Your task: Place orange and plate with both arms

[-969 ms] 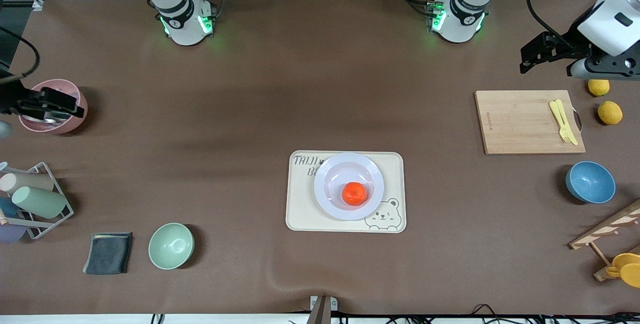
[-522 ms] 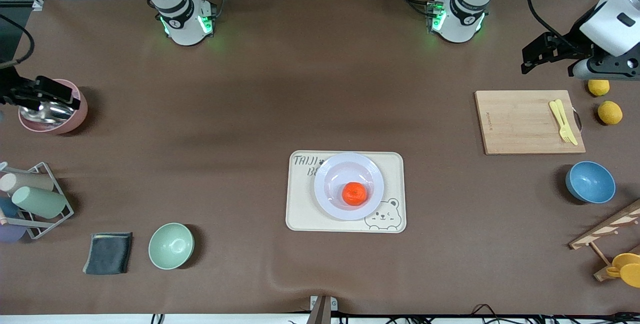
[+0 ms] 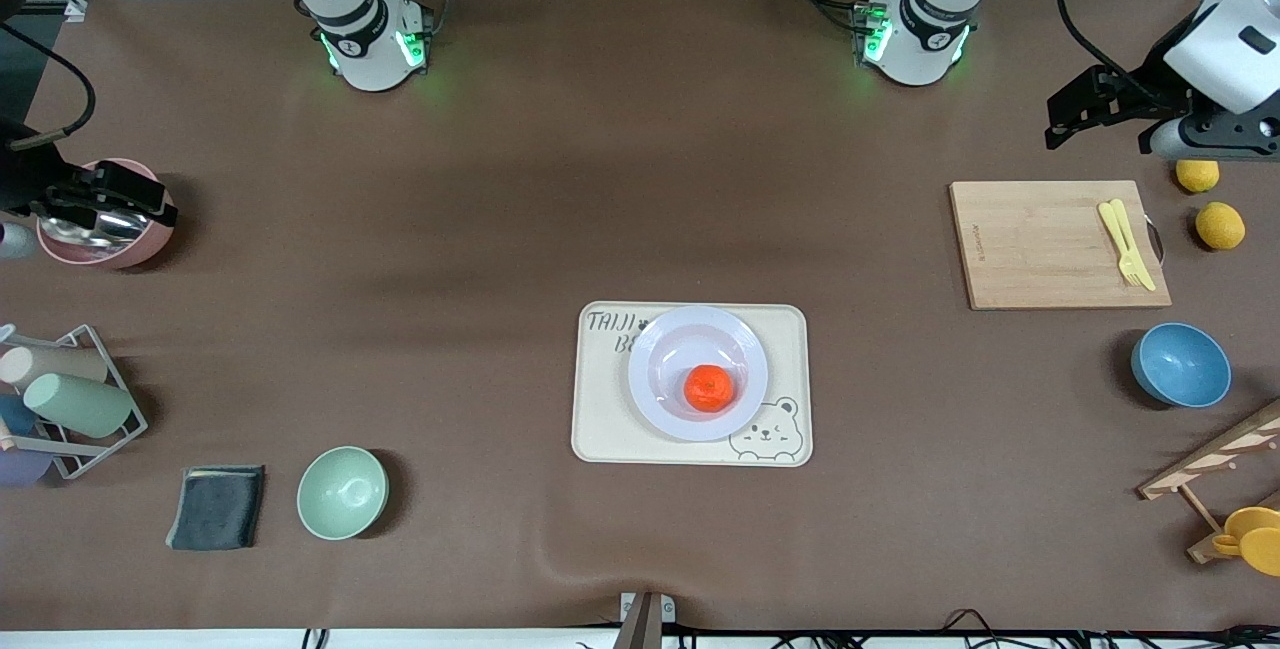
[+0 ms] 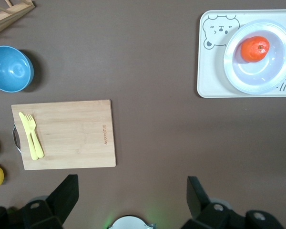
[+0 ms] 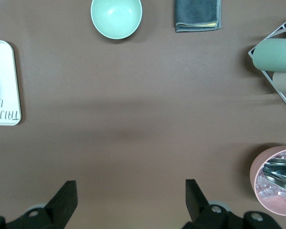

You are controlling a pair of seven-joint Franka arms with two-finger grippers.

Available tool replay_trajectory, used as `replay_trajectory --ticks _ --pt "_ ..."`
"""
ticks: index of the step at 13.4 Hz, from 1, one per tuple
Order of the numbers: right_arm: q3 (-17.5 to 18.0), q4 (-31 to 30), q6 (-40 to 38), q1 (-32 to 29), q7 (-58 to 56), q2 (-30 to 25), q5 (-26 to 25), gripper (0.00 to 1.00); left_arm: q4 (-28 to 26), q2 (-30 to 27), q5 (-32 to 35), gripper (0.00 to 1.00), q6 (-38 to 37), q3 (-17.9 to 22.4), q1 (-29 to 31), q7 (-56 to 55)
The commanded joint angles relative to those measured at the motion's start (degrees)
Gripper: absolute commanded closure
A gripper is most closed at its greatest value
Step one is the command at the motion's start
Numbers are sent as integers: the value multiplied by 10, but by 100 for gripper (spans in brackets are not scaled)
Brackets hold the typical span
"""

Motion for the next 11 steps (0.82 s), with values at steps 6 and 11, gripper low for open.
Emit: replay_trajectory --ticks 6,11 --pt "16 -30 17 -15 8 -20 -13 0 2 0 -5 0 12 -2 6 11" --pt "16 -29 16 -17 8 -20 -12 0 3 -2 -5 0 12 -8 4 11"
